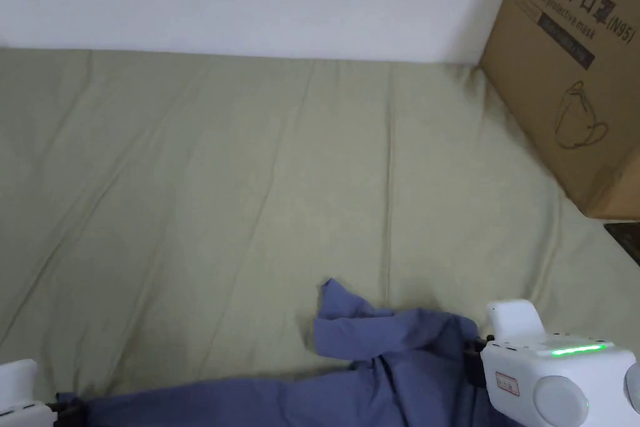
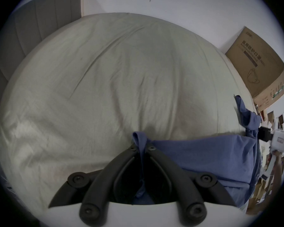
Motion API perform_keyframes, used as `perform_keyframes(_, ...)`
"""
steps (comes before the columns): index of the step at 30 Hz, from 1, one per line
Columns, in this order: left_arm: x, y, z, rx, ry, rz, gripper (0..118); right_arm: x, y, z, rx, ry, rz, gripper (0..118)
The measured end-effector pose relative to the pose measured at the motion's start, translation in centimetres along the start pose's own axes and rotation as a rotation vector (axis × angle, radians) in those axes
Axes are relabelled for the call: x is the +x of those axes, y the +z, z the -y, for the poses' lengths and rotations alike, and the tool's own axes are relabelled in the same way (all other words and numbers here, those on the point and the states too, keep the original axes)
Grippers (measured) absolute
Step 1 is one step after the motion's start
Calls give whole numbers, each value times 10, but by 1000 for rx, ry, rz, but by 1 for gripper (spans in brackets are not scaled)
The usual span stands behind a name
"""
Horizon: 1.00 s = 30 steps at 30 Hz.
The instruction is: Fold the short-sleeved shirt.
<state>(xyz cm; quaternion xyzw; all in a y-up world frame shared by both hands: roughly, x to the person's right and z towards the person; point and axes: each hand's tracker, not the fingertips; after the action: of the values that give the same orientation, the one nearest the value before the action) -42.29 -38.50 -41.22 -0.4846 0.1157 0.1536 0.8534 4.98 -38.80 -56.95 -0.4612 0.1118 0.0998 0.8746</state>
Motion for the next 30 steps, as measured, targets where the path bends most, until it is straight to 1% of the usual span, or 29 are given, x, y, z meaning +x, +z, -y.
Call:
perform_keyframes(1,2,4,-2,2,-10,5,5,-7,8,-4,-34,32,3,5)
perform_keyframes(2,1,10,-4,2,-1,47,5,-8,15,-5,-29,41,-11,5)
perform_keyframes(3,0,18,-6,7,41,122,5,-9,25,-6,2,46,-15,5)
perform_keyframes(5,-5,37,-8,57,123,202,5,-5,50,-11,87,39,-20,5)
perform_keyframes(7,-6,64,-14,160,168,216,5,0,80,-16,173,18,-7,5)
perform_keyframes(8,-9,79,-18,211,180,201,5,4,99,-19,220,15,5,5)
perform_keyframes(9,-10,96,-24,261,179,209,5,0,131,-26,264,29,19,5)
perform_keyframes(12,-12,144,-46,379,164,283,5,10,186,-33,384,50,81,5)
perform_keyframes(14,-7,173,-62,457,104,281,5,17,222,-40,482,37,110,5)
perform_keyframes(17,-2,212,-90,572,13,259,5,31,266,-56,615,-18,120,5)
perform_keyframes(20,10,248,-116,682,-17,224,5,41,299,-78,721,-57,137,5)
perform_keyframes(23,17,277,-148,757,-46,220,5,50,325,-104,802,-97,106,5)
perform_keyframes(25,24,293,-171,795,-61,210,5,54,338,-125,836,-105,97,5)
perform_keyframes(28,37,314,-212,852,-92,169,5,54,353,-166,886,-86,122,5)
perform_keyframes(30,45,324,-239,879,-106,141,5,54,360,-194,902,-90,117,5)
